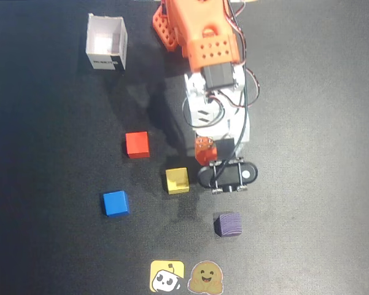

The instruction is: Put the orange cube on top of the green cube.

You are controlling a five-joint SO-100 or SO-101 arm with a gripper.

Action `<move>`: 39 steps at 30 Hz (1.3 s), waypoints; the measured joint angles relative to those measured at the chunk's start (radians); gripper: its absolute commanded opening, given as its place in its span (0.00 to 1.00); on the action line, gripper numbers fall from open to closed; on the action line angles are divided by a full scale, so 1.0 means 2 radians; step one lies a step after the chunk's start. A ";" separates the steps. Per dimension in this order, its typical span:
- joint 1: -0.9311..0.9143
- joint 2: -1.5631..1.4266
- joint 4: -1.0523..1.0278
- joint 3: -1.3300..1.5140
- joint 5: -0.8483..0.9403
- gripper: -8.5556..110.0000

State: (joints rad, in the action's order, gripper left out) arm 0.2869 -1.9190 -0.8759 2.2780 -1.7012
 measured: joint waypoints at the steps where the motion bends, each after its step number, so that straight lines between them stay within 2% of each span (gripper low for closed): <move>1: 0.003 -0.005 0.001 0.003 0.000 0.13; 28: 0.031 -0.042 0.047 0.071 -0.021 0.14; 30: 0.030 -0.042 0.047 0.071 -0.025 0.17; 39: 0.030 -0.042 0.047 0.071 -0.032 0.19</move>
State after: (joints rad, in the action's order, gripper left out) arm 0.3467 -2.0034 -0.7823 2.4191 -1.7656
